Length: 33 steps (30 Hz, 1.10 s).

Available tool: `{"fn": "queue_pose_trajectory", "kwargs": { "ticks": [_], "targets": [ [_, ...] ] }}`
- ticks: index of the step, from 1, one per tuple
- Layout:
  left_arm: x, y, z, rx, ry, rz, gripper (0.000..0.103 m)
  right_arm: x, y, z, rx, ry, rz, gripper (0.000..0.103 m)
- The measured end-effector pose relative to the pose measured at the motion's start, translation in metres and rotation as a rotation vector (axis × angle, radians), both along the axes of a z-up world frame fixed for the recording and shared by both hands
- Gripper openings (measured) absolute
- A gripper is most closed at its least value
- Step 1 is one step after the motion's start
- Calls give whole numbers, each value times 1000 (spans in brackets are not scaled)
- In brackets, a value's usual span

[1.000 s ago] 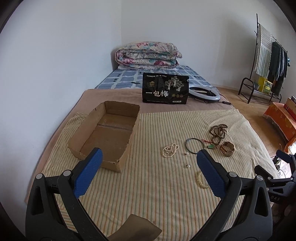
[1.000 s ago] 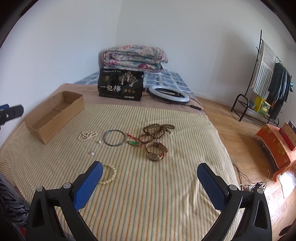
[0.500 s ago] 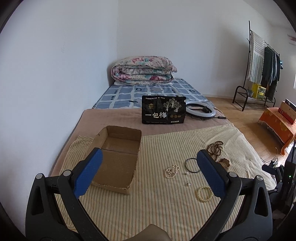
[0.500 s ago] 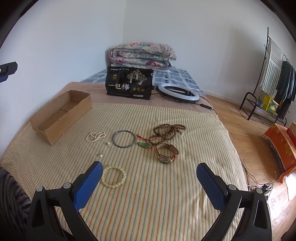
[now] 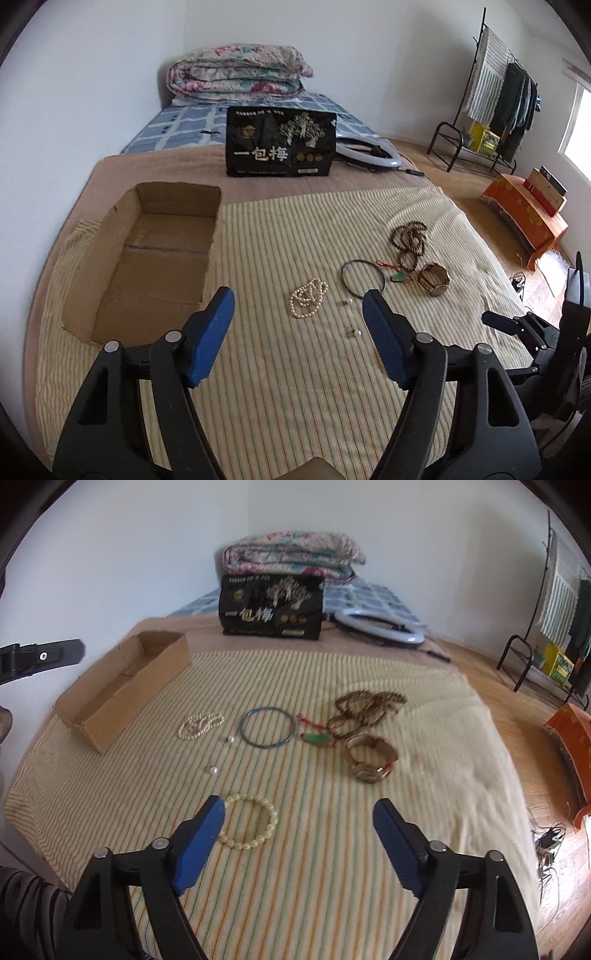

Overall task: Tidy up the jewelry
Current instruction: 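Grasp the pearl necklace with the left tool while the right tool grasps the cream bracelet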

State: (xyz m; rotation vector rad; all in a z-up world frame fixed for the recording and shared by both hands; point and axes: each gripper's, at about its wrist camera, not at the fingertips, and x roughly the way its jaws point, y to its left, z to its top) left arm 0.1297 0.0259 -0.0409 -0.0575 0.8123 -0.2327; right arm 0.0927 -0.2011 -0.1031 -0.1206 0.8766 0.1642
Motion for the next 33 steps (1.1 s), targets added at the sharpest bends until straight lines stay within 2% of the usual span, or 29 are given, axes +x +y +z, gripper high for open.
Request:
{"fn": "queue_pose_trajectory", "kwargs": {
  "ticks": [5, 8, 11, 13, 17, 22, 29, 31, 33],
  "targets": [
    [23, -17, -27, 15, 43, -49, 67, 13, 2, -36, 32, 87, -6, 70],
    [38, -23, -44, 17, 79, -65, 67, 20, -2, -48, 66, 116, -23, 66],
    [52, -31, -63, 28, 117, -77, 59, 25, -4, -54, 96, 135, -34, 64],
    [60, -35, -73, 42, 136, -80, 58, 27, -5, -57, 105, 141, -38, 63],
    [75, -43, -97, 73, 164, -83, 58, 33, -4, -64, 92, 150, -35, 58],
    [90, -47, -119, 82, 199, -77, 58, 37, -1, -72, 79, 163, -23, 57],
    [101, -50, -134, 98, 200, -75, 58, 42, 6, -78, 45, 159, -6, 57],
    [101, -50, -135, 93, 196, -74, 56, 42, 8, -80, 32, 158, 1, 57],
    [101, -50, -135, 94, 188, -70, 48, 43, 11, -81, 13, 157, 7, 57]
  ]
}}
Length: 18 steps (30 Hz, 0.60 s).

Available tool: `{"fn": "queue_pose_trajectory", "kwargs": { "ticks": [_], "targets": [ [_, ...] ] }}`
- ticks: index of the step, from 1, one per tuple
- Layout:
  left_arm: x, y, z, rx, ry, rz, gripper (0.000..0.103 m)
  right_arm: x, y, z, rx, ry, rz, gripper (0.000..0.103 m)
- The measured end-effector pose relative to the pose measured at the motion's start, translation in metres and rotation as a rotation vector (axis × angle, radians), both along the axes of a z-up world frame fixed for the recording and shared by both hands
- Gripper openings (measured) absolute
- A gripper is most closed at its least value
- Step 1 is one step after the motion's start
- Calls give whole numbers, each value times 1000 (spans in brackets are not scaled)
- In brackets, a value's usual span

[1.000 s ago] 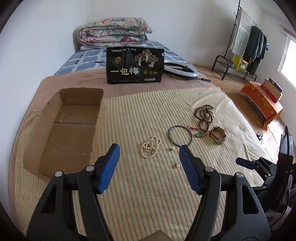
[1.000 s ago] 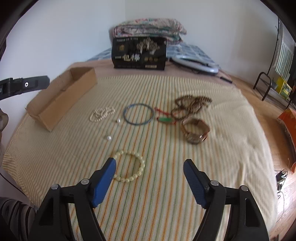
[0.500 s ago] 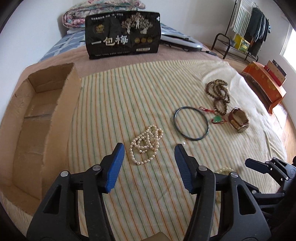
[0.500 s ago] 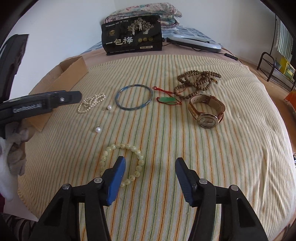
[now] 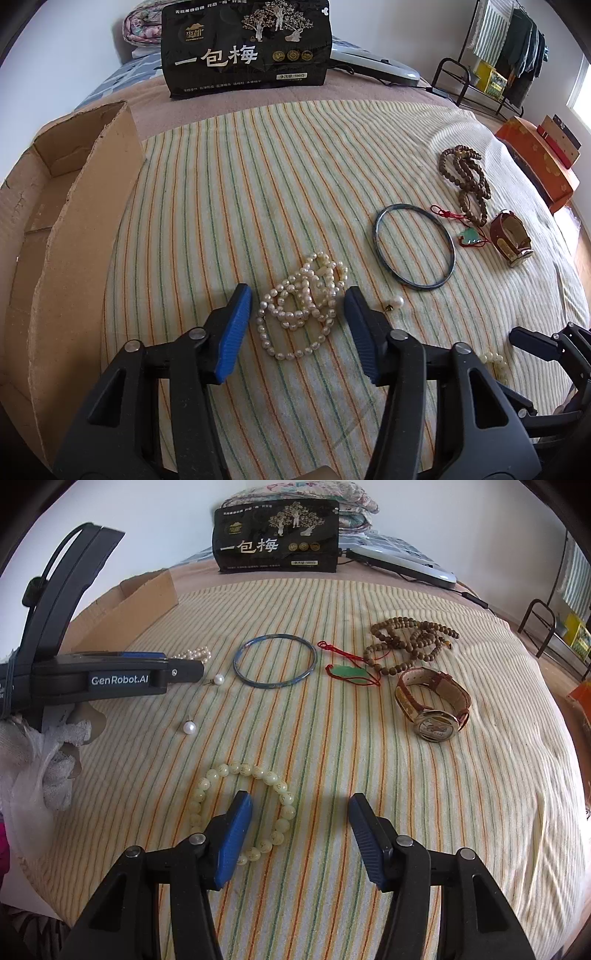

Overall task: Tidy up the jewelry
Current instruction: 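Grasp the pearl necklace with the left tool while the right tool grasps the cream bracelet, then carry the pearl necklace in the left tool while the right tool carries the bracelet to the box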

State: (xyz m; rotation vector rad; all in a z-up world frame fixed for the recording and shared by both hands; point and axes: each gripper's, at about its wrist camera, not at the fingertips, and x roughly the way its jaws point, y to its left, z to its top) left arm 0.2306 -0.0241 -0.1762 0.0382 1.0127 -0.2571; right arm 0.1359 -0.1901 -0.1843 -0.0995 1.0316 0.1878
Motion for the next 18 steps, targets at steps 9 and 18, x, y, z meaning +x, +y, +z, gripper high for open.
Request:
{"fn": "queue_pose_trajectory", "kwargs": {
  "ticks": [9, 18],
  "targets": [
    [-4, -1, 1, -38, -3, 5, 12, 1, 2, 1, 22, -3, 13, 30],
    [-20, -1, 12, -70, -8, 1, 10, 0, -15, 7, 183, 12, -14, 5]
  ]
}}
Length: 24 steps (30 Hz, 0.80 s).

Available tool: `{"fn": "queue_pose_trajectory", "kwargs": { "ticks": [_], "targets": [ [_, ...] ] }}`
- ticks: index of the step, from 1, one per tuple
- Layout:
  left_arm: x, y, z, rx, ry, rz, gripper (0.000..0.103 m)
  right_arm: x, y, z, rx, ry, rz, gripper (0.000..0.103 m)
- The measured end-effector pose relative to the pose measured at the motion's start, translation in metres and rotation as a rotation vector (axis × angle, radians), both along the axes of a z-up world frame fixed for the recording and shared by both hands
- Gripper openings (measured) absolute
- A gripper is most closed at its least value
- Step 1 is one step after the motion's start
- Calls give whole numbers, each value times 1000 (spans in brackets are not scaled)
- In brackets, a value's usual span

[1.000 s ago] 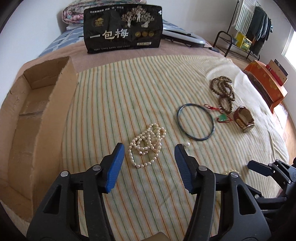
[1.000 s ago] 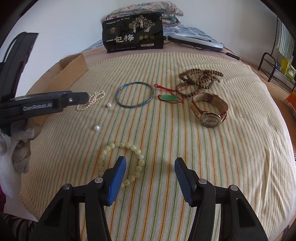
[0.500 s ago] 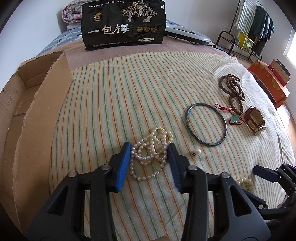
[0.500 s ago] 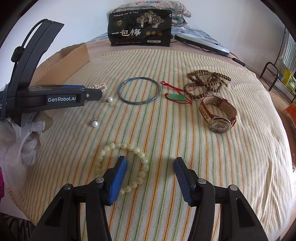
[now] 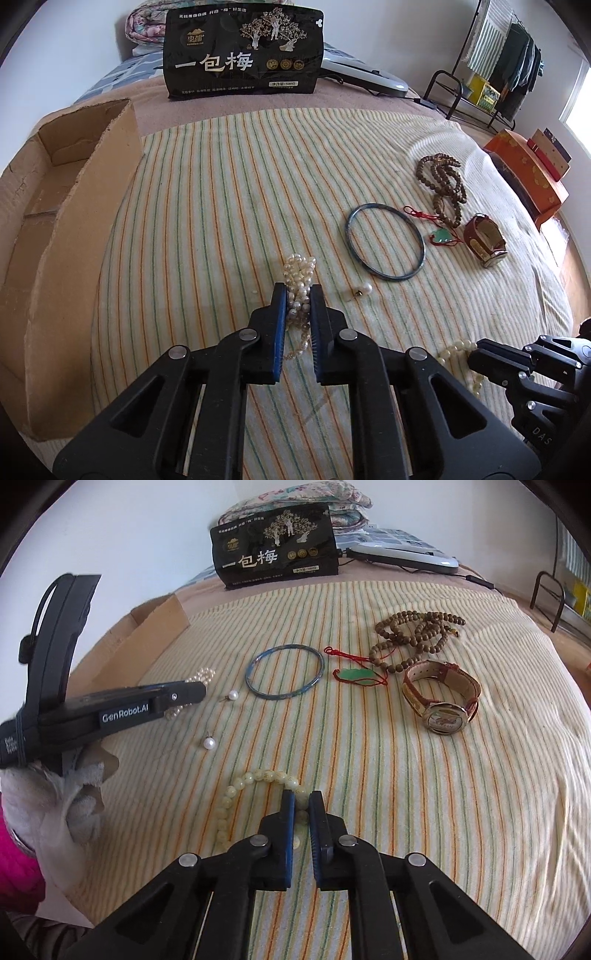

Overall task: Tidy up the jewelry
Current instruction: 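Carry the pearl necklace in the left tool while the right tool carries the bracelet to the box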

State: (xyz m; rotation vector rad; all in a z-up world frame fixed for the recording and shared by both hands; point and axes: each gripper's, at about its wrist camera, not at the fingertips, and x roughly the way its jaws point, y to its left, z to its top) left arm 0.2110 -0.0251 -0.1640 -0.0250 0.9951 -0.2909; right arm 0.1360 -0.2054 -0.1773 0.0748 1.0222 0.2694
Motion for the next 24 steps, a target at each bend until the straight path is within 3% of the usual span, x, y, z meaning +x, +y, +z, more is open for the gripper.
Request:
{"fn": "queue_pose_trajectory", "kwargs": {
  "ticks": [11, 24],
  "targets": [
    [-28, 12, 33, -46, -54, 14, 10, -10, 5, 30, 49, -75, 18, 5],
    [-55, 44, 74, -86, -131, 68, 10, -18, 16, 69, 38, -158, 40, 5]
  ]
}}
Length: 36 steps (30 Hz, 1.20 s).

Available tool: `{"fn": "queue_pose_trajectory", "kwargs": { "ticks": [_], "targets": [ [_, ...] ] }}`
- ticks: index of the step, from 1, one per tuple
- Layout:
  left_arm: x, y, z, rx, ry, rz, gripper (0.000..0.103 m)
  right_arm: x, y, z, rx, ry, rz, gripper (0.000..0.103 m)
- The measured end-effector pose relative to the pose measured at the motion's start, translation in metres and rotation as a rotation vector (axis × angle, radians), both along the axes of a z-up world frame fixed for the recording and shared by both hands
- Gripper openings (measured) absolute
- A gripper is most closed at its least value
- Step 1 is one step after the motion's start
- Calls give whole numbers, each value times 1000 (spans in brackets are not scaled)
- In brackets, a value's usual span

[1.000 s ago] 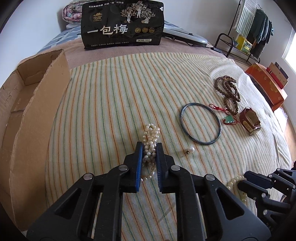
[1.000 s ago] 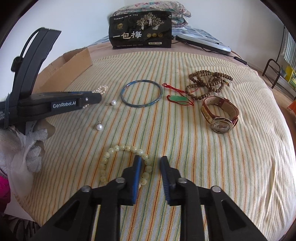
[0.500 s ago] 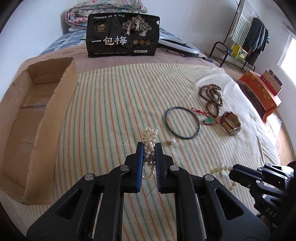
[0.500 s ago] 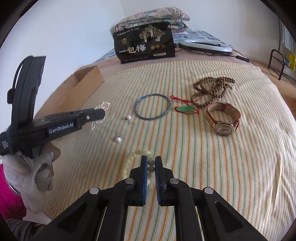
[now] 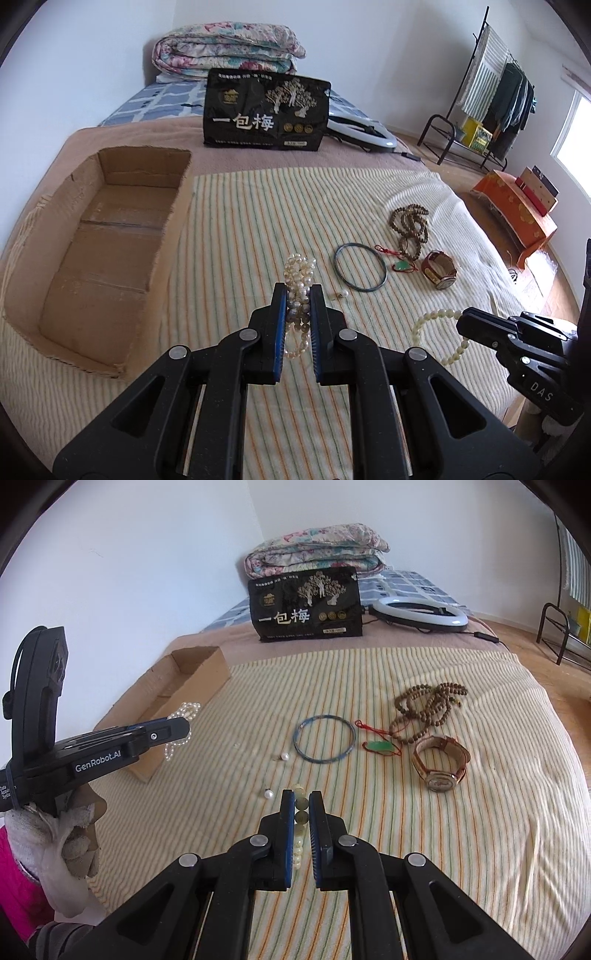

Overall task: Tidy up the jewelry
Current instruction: 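Carry the pearl necklace in the left tool while the right tool carries the bracelet to the box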

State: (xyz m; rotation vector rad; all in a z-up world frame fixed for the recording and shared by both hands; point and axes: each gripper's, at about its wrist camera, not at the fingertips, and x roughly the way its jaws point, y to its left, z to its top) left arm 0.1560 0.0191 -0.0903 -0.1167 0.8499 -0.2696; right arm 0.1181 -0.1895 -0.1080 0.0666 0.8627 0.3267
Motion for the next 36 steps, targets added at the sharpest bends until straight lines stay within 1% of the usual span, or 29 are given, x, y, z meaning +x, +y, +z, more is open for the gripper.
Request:
{"fn": "queue_pose_trajectory", "kwargs": {
  "ticks": [10, 14, 20, 28, 36],
  "targets": [
    [-15, 42, 26, -8, -52, 65, 10, 7, 32, 31, 13, -58, 60, 5],
    [-19, 64, 36, 1, -76, 101, 10, 14, 50, 43, 22, -73, 97, 5],
    [-22, 99, 43, 11, -95, 172, 10, 28, 80, 60, 13, -108, 157, 5],
    [-20, 150, 43, 12, -97, 272, 10, 54, 121, 68, 10, -123, 229, 5],
    [-13, 177, 40, 26, -96, 318, 10, 84, 165, 67, 29, -119, 299, 5]
  ]
}}
